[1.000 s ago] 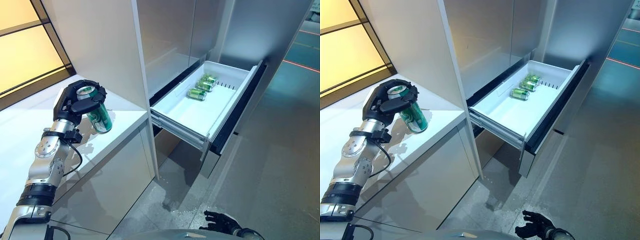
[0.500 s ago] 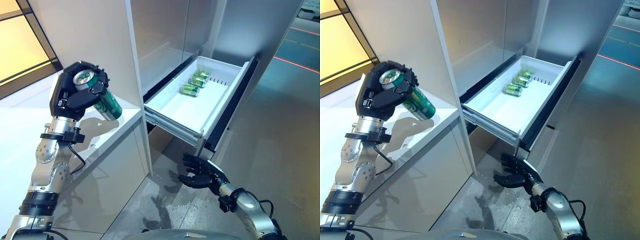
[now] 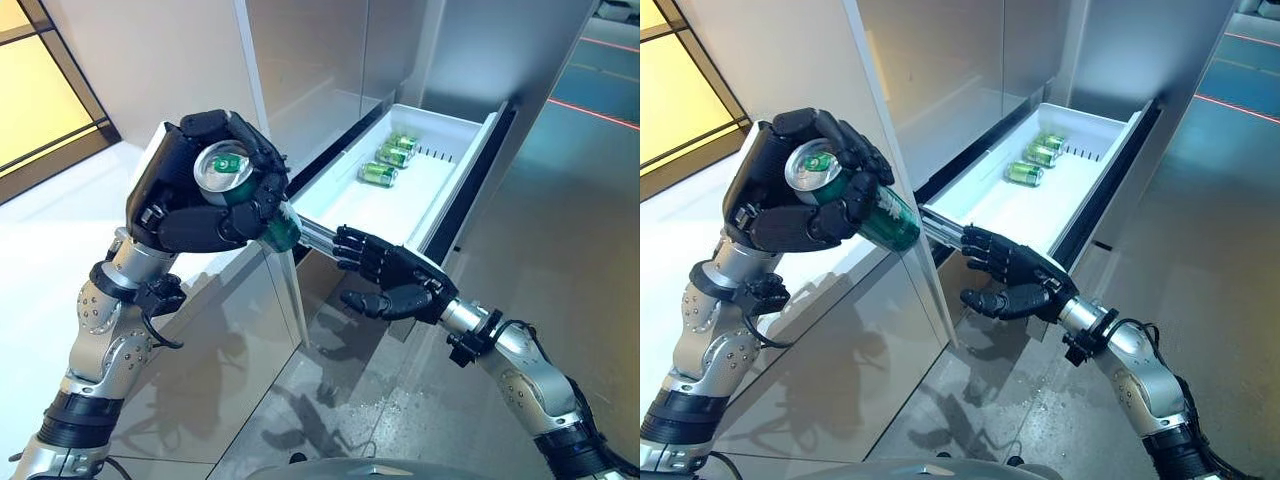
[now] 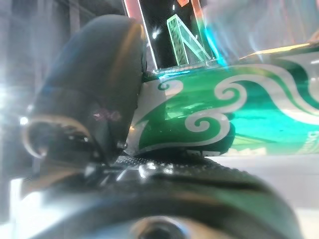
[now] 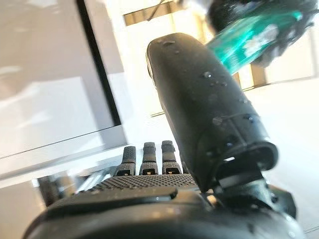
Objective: Put drinks into fridge and close the fridge
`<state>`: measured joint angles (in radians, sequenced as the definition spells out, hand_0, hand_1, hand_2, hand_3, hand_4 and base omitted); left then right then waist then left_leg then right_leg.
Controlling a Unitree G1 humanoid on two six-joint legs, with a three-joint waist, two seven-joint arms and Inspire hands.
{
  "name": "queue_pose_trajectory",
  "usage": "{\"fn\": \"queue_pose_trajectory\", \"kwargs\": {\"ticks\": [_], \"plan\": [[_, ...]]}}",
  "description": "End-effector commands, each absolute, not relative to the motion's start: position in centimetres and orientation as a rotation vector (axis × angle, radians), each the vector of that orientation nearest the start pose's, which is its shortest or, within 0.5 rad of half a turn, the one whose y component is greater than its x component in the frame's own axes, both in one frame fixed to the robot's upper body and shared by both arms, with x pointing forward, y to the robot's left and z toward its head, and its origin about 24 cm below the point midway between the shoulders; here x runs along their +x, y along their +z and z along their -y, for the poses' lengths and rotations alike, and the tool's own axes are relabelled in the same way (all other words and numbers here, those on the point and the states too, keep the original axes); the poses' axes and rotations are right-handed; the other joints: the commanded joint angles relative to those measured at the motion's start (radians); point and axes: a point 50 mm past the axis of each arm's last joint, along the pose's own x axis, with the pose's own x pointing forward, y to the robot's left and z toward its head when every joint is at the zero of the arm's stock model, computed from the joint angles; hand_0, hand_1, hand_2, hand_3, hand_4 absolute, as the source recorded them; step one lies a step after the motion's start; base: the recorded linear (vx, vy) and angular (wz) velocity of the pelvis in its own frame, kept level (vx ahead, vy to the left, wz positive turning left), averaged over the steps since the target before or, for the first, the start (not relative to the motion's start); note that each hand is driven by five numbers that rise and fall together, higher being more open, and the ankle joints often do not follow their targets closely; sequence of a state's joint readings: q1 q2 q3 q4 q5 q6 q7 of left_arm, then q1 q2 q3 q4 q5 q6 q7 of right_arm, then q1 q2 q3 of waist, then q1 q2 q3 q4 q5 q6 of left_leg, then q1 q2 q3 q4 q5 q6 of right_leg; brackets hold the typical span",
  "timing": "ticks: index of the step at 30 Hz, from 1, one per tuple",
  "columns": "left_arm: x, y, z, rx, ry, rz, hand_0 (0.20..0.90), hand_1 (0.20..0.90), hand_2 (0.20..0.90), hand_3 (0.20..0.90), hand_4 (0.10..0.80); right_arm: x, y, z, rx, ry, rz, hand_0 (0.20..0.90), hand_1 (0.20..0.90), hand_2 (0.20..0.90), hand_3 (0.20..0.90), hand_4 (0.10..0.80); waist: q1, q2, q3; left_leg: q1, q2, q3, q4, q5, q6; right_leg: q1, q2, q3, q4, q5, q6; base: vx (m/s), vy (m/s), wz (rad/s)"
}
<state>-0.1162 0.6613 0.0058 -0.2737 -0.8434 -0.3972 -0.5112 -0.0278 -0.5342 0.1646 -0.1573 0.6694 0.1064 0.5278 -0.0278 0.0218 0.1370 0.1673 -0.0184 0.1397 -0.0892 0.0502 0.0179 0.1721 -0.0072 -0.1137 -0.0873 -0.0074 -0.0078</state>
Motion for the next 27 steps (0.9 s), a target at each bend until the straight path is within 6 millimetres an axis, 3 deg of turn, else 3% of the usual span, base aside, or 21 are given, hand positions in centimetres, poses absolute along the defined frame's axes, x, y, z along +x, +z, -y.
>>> {"fn": "queue_pose_trajectory", "kwargs": {"ticks": [1, 5, 12, 22, 27], "plan": [[22.9, 24.4, -19.8, -0.045, -0.741, 0.974, 0.300, 0.300, 0.300, 0.200, 0.100, 25.0, 16.1, 15.2, 0.179, 0.852, 0.405, 0.900, 0.900, 0.900, 0.900, 0.800, 0.005, -0.007, -0.067, 0.018, -0.032, -0.045, 0.004, -0.110, 0.032, -0.039, -0.005, -0.011, 0.072, -0.055, 0.054, -0.031, -0.027, -0.01], [23.3, 24.5, -18.7, -0.048, -0.792, 0.949, 0.300, 0.300, 0.300, 0.200, 0.100, 25.2, 16.8, 14.3, 0.185, 0.905, 0.392, 0.900, 0.900, 0.900, 0.900, 0.800, 0.005, -0.009, -0.066, 0.014, -0.033, -0.048, 0.005, -0.107, 0.030, -0.040, -0.005, -0.013, 0.068, -0.049, 0.053, -0.034, -0.020, 0.00], [24.2, 24.8, -16.7, -0.010, -0.882, 0.882, 0.300, 0.300, 0.300, 0.200, 0.100, 25.9, 16.9, 13.1, -0.037, 1.039, 0.256, 0.900, 0.900, 0.900, 0.900, 0.800, 0.008, -0.021, -0.067, 0.011, -0.037, -0.055, 0.006, -0.102, 0.026, -0.038, -0.004, -0.017, 0.061, -0.041, 0.052, -0.010, -0.006, 0.00], [25.5, 25.1, -16.0, 0.065, -0.904, 0.847, 0.300, 0.300, 0.300, 0.200, 0.100, 26.7, 17.3, 11.9, -0.155, 1.155, 0.123, 0.900, 0.900, 0.900, 0.900, 0.800, 0.011, -0.032, -0.070, 0.010, -0.040, -0.066, 0.003, -0.095, 0.020, -0.033, -0.001, -0.018, 0.052, -0.033, 0.051, -0.004, -0.007, 0.01], [25.8, 24.8, -15.9, 0.044, -0.919, 0.815, 0.300, 0.300, 0.300, 0.200, 0.100, 26.8, 17.7, 11.4, -0.092, 1.181, 0.115, 0.900, 0.900, 0.900, 0.900, 0.800, 0.013, -0.035, -0.072, 0.010, -0.040, -0.067, 0.002, -0.093, 0.018, -0.030, 0.001, -0.018, 0.045, -0.027, 0.053, -0.001, -0.003, 0.01]]}}
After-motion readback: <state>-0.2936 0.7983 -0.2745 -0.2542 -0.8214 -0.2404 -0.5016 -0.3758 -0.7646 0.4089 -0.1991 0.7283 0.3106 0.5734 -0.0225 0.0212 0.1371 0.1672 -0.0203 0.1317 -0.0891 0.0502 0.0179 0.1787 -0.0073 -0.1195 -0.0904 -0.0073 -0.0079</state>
